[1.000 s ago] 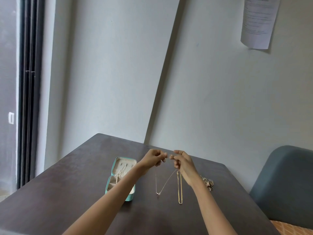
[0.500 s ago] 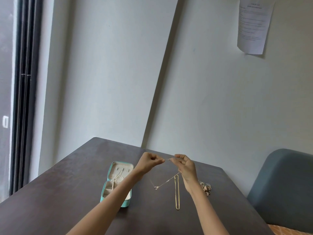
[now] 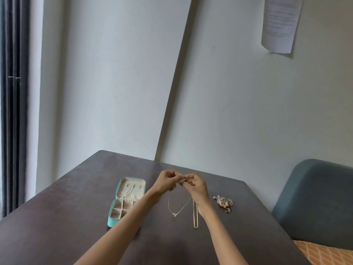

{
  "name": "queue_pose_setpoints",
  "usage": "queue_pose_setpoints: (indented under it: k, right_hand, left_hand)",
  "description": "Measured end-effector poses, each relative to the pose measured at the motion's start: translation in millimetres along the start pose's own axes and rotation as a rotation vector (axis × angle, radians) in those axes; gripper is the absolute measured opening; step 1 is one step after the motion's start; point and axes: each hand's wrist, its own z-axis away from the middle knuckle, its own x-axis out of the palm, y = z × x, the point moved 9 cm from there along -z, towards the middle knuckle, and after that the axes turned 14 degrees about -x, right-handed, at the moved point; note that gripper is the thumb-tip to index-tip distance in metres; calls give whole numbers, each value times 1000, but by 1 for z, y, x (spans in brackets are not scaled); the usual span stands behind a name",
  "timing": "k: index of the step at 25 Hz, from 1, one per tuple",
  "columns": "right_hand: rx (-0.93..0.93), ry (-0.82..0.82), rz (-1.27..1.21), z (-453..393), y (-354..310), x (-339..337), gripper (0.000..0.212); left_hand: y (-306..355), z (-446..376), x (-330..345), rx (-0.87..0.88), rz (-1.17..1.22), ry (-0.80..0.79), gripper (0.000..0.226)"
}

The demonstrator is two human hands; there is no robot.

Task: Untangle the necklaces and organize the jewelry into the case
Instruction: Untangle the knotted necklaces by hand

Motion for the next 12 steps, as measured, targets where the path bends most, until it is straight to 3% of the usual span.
queue_pose_setpoints:
  k: [6, 12]
  right_hand:
    - [55, 209, -129, 4, 10, -20, 16]
    - [44, 168, -235, 3, 8, -13, 16]
  left_hand:
    - [-15, -2, -6, -34, -8, 22, 20]
    - [-26, -1, 3, -50, -87, -25, 15]
